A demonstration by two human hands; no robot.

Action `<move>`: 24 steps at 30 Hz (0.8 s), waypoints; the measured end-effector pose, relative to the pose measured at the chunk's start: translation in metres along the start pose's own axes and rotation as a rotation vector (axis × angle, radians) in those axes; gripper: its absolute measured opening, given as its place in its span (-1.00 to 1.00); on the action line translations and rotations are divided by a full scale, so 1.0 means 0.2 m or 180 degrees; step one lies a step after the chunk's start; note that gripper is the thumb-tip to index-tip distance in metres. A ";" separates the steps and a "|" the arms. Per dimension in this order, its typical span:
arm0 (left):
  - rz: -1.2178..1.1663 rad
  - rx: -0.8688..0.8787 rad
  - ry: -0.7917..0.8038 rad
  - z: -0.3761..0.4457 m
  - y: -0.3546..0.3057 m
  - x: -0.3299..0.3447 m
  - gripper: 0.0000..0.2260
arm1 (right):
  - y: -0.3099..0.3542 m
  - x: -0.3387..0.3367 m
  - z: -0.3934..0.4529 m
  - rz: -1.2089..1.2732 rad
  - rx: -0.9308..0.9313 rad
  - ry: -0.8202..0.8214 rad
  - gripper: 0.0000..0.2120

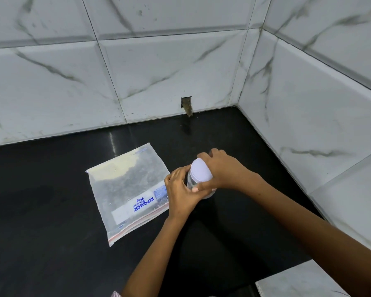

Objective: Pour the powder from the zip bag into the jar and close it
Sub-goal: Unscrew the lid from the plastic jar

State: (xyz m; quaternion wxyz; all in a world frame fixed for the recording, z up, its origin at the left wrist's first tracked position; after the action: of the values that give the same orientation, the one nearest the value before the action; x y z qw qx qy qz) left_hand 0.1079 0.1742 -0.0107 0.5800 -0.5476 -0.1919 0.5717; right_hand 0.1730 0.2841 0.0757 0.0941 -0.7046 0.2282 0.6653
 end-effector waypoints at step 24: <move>0.0038 0.0095 -0.0036 -0.02 0.00 -0.01 -0.32 | -0.01 -0.13 0.02 0.0592 -0.0840 -0.0468 -0.48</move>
State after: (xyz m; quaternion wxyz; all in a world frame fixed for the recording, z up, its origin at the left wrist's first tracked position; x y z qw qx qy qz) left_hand 0.1102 0.1714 -0.0112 0.5835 -0.5369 -0.1833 0.5811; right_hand 0.1707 0.2925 0.0998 -0.0447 -0.6360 0.1956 0.7451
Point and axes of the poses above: each hand's wrist, its own z-axis towards the middle knuckle, its own x-axis out of the palm, y = z × x, the point moved 2 cm from there along z, towards the middle knuckle, and after that the axes turned 10 degrees about -y, right-handed, at the moved point
